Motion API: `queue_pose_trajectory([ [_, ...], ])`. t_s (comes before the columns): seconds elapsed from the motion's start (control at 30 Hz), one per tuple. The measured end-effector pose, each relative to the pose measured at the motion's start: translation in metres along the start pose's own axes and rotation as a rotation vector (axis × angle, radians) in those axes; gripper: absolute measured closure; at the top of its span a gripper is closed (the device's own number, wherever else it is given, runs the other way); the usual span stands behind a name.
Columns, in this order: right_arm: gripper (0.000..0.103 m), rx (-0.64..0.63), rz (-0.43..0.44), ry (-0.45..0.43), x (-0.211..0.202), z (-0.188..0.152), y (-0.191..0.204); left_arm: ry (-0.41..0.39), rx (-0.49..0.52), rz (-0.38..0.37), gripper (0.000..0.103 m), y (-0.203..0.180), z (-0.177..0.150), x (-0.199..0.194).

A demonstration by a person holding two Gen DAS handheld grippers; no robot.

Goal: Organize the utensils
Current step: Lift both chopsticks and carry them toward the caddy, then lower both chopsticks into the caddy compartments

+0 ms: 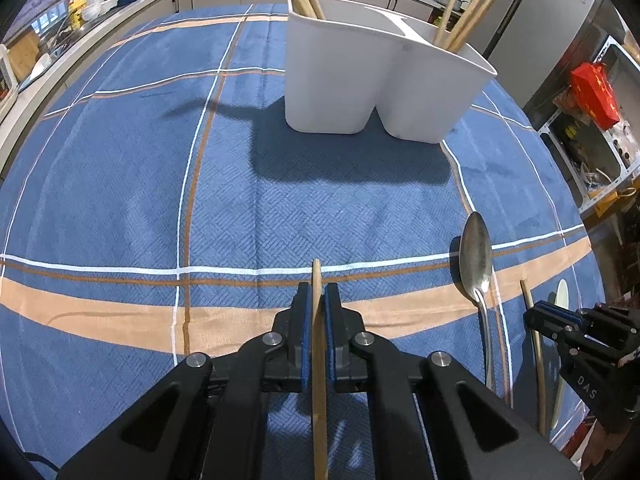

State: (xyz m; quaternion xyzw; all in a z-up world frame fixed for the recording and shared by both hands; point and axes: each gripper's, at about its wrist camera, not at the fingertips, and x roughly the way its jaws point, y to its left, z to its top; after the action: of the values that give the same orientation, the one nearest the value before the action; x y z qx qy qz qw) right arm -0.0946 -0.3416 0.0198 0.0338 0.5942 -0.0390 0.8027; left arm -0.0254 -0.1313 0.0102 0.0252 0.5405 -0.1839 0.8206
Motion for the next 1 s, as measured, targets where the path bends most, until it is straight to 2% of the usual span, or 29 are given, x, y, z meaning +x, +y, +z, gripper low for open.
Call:
queue_pose_trajectory([
  [0.1,0.095,0.0,0.001,-0.008,-0.001,-0.001,0.001,0.001,-0.004,-0.01,0.098,0.002,-0.001,-0.001],
  [0.23,0.096,0.047,0.07,-0.036,-0.005,-0.003,-0.007,-0.012,-0.046,-0.046,0.099,0.009,-0.003,-0.008],
  [0.43,0.096,0.108,0.21,-0.169,-0.037,-0.008,-0.022,-0.094,-0.07,-0.096,0.099,0.014,-0.004,-0.042],
  [0.57,0.096,0.141,0.265,-0.258,-0.06,-0.011,-0.031,-0.158,-0.061,-0.11,0.099,0.01,-0.006,-0.068],
  [1.0,0.096,0.136,0.309,-0.444,-0.113,-0.03,-0.028,-0.328,0.002,-0.115,0.099,-0.02,-0.021,-0.146],
])
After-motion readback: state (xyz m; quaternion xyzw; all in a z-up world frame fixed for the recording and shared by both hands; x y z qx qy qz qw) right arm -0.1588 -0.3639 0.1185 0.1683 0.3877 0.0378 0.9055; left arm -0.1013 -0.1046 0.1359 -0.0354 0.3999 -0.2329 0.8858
